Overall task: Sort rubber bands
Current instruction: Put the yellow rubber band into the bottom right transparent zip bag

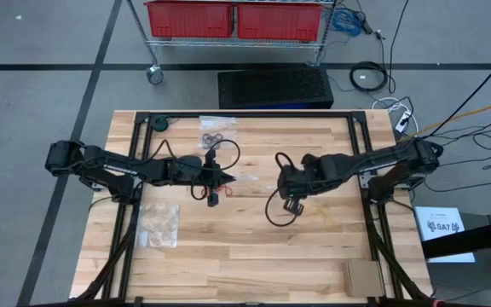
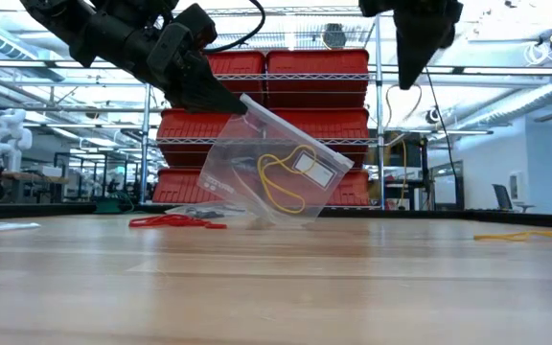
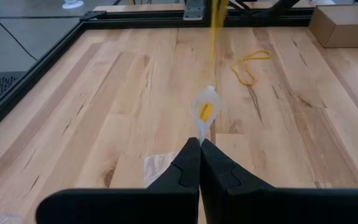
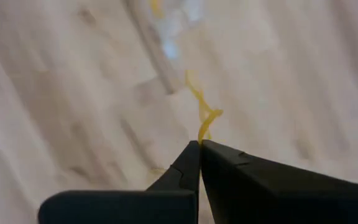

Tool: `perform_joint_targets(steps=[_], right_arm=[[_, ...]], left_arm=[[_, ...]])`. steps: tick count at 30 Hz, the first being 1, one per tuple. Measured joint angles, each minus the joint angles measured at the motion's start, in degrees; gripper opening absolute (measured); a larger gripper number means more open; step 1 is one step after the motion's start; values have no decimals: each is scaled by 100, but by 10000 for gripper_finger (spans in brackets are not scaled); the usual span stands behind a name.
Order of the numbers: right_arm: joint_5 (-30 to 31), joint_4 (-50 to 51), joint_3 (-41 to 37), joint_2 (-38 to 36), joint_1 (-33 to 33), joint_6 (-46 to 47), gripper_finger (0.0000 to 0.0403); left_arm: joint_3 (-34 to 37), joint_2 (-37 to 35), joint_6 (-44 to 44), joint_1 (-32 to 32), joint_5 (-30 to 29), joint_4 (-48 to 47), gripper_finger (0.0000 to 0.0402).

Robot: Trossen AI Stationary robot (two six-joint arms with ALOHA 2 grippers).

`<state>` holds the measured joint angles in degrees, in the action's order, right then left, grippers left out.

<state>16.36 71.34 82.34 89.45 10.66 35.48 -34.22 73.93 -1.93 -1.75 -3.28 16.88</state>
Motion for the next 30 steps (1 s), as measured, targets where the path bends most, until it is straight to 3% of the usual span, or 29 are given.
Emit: perform_joint_targets(steps=[4, 8, 11, 16, 20, 26, 30], right_arm=[[624, 853, -72, -2, -46, 273, 0], [776, 1080, -548, -2, -105, 634, 0], [730, 450, -1112, -2, -146, 665, 0], [492, -1620, -2128, 4, -354, 381, 0], [202, -2986, -2427, 7, -545, -125, 0], [669, -3136, -2477, 2, -906, -330, 0], [795, -3292, -2972, 0, -1178, -107, 0]], left_arm=[[0, 0, 2, -1, -1, -10, 2], [0, 0, 1, 0, 1, -19, 2], [0, 0, 2, 0, 0, -35, 2], [0, 0, 0, 1, -1, -34, 2], [0, 0, 0, 1, 0, -32, 2], [0, 0, 0, -1, 1, -34, 2], [0, 0, 0, 1, 0, -75, 2]])
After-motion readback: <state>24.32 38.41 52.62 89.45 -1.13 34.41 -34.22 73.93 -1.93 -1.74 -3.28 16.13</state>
